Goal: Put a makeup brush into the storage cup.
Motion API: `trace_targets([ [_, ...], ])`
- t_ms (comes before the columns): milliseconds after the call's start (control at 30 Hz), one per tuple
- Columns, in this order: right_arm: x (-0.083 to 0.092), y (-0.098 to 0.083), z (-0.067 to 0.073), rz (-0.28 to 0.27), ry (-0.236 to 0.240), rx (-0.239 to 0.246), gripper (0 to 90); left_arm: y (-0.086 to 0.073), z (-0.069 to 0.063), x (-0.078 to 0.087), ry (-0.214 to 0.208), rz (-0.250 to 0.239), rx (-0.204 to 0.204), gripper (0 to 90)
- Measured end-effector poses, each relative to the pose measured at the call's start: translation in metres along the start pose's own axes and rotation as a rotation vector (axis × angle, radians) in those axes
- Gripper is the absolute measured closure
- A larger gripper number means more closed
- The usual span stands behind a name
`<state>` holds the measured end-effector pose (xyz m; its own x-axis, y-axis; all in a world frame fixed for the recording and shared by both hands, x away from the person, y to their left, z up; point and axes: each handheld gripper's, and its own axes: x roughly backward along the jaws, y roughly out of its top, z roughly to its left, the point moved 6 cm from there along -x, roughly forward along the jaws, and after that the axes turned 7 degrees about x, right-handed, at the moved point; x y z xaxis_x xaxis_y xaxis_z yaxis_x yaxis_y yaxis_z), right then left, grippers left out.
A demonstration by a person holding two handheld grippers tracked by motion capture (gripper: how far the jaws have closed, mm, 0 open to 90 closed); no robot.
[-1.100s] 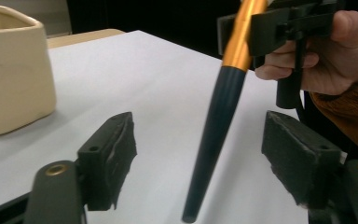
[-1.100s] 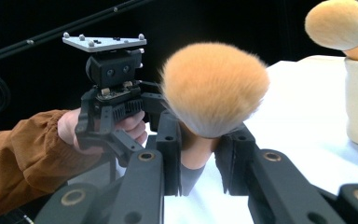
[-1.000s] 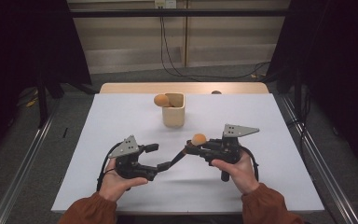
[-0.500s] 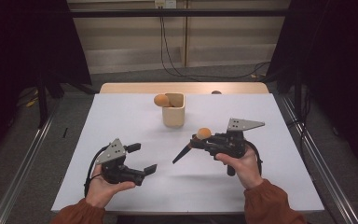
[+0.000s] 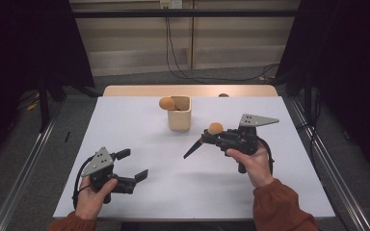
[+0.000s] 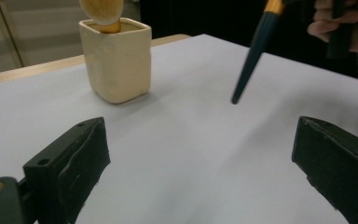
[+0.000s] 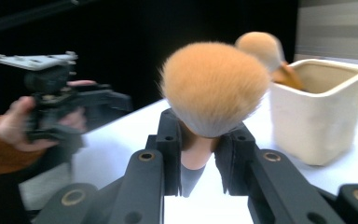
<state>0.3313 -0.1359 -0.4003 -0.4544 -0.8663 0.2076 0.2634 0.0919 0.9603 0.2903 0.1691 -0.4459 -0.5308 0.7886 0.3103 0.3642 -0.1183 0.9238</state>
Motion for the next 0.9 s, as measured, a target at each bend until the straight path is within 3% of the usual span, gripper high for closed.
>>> trace_targets([
  [67,0.0,0.002,-0.003,0.001,0.0,0.0,73.1,-0.001,0.001,0.003,0.032,-0.006,-0.009,3.1],
  [333,-0.001,0.011,-0.011,0.022,-0.023,0.026,73.1,-0.006,0.002,0.021,0.054,-0.067,0.005,3.0],
  [433,-0.003,0.013,-0.017,0.042,-0.034,0.026,73.1,-0.01,0.005,0.022,0.069,-0.059,-0.017,3.0],
  [567,-0.005,0.016,-0.024,0.044,-0.045,0.026,73.1,-0.013,0.01,0.024,0.086,-0.072,0.035,3.0],
  [667,-0.005,0.021,-0.029,0.043,-0.058,0.034,73.1,-0.011,0.013,0.027,0.094,-0.092,0.05,3.0],
  [833,-0.005,0.033,-0.037,0.049,-0.08,0.051,73.0,-0.011,0.013,0.028,0.108,-0.099,0.054,2.7],
  [900,-0.004,0.038,-0.04,0.049,-0.084,0.053,73.1,-0.01,0.012,0.028,0.082,-0.109,0.046,1.4],
])
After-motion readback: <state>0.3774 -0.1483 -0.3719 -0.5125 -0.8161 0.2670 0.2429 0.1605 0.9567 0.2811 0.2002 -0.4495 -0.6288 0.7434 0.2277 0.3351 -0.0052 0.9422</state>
